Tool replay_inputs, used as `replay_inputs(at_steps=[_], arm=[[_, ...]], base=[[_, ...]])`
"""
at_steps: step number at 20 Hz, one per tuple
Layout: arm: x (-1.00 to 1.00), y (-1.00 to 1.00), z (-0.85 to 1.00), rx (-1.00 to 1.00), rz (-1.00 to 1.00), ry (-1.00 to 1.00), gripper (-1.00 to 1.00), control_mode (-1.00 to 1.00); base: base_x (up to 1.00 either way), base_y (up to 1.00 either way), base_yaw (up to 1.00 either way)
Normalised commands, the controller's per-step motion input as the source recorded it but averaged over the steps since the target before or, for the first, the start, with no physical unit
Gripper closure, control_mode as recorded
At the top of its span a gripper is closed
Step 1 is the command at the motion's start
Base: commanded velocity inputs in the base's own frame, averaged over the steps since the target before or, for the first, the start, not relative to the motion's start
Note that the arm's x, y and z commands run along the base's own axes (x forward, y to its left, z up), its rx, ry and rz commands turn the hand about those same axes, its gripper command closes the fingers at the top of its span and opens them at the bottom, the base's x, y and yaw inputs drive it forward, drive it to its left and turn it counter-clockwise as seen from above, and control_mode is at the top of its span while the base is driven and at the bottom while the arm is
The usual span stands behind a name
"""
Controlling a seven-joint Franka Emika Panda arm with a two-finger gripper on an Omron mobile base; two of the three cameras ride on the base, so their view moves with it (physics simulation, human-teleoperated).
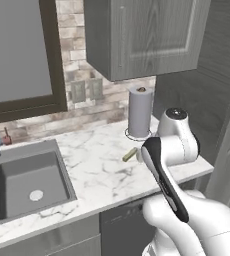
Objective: Pick the egg and butter from the fridge and place them by the bowl for mixing.
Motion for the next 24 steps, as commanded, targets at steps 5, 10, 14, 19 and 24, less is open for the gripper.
replay_inputs(at_steps=[5, 10, 14, 19, 24], arm=[[0.0, 0.0, 0.0, 0.0, 0.0, 0.0, -1.0, 1.0], [0.0, 0.0, 0.0, 0.0, 0.0, 0.0, -1.0, 1.0], [0.0, 0.0, 0.0, 0.0, 0.0, 0.0, -1.0, 1.0], [0.0, 0.0, 0.0, 0.0, 0.0, 0.0, -1.0, 1.0], [0.0, 0.0, 0.0, 0.0, 0.0, 0.0, -1.0, 1.0]], base=[[-0.65, 0.0, 0.35], [-0.2, 0.0, 0.92], [-0.03, 0.0, 1.0], [-0.02, 0.0, 1.0], [0.0, 0.0, 1.0]])
